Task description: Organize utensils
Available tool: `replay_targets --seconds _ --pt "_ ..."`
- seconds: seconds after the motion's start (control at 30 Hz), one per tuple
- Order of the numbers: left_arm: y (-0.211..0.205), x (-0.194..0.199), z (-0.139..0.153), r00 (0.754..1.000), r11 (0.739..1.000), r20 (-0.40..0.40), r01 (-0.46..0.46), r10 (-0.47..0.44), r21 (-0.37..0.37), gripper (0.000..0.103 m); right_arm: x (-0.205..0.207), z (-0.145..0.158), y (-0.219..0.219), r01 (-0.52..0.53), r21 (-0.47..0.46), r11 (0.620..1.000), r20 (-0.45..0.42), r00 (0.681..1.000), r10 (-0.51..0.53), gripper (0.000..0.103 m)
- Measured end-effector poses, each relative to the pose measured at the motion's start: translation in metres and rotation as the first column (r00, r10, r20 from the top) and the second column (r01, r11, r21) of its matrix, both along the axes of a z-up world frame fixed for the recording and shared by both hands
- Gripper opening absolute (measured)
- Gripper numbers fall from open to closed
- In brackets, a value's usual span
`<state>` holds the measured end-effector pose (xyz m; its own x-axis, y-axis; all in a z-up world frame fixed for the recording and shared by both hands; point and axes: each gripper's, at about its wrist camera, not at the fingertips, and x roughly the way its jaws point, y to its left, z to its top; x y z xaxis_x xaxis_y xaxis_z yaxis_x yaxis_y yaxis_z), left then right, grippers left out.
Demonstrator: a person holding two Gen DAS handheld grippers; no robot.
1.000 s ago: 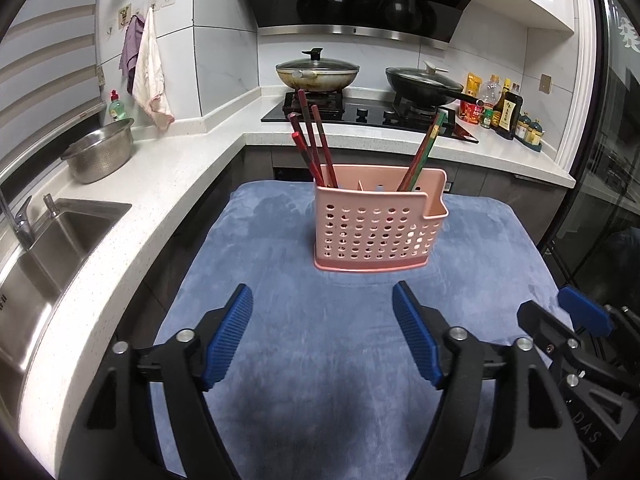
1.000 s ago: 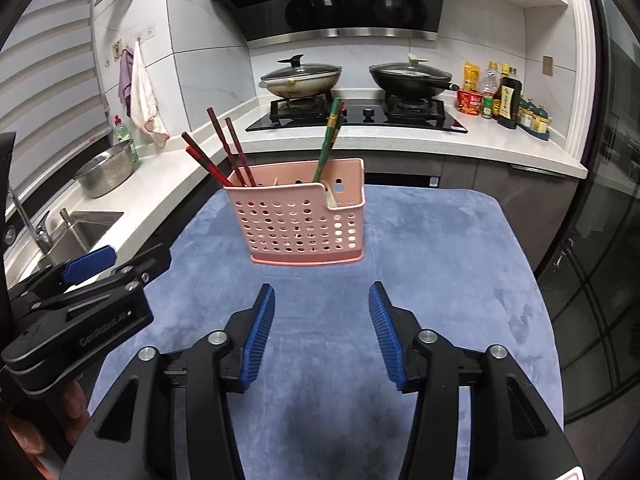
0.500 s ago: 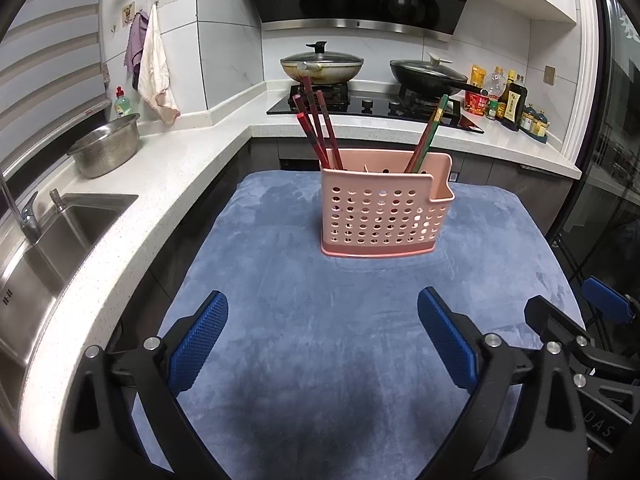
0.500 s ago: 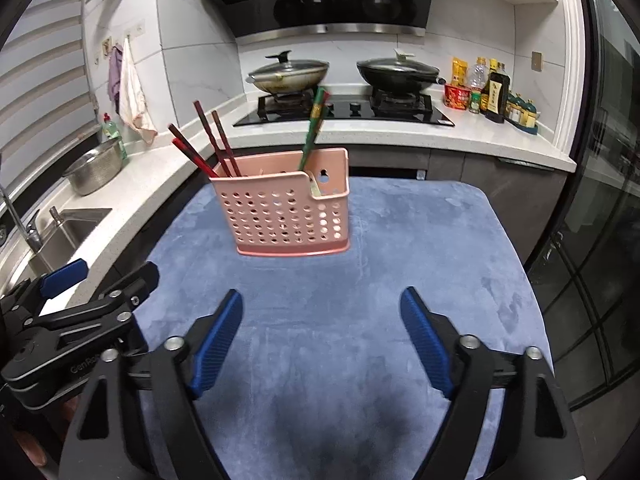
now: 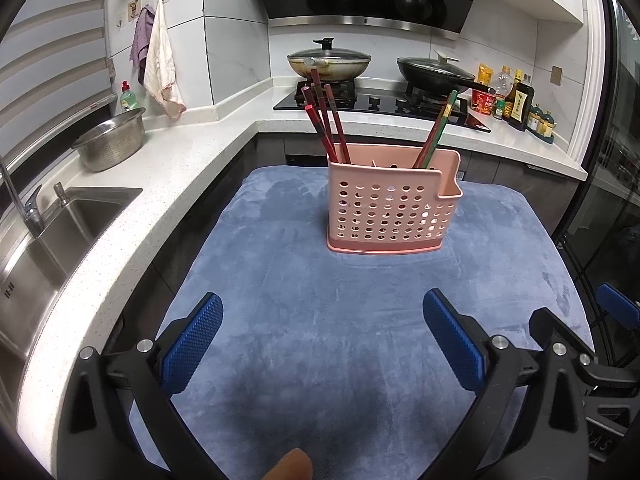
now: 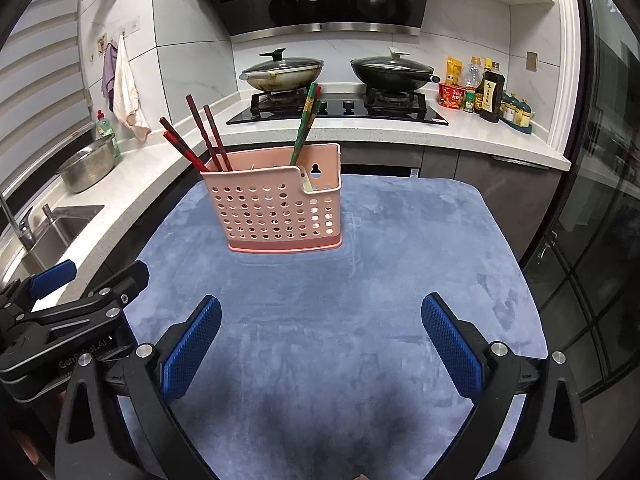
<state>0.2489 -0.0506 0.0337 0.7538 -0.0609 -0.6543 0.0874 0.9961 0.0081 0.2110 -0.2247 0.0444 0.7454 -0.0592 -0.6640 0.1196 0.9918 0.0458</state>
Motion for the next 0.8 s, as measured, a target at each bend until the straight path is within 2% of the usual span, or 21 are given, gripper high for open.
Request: replay_targets --seconds 0.8 --pt "0.0083 0.0034 -0.0094 0.996 0.995 -0.029 -0.089 0.090 0.034 0.096 0.0046 -0.0098 -0.0017 0.024 -0.003 1.000 -0.038 0.999 -0.024 0.097"
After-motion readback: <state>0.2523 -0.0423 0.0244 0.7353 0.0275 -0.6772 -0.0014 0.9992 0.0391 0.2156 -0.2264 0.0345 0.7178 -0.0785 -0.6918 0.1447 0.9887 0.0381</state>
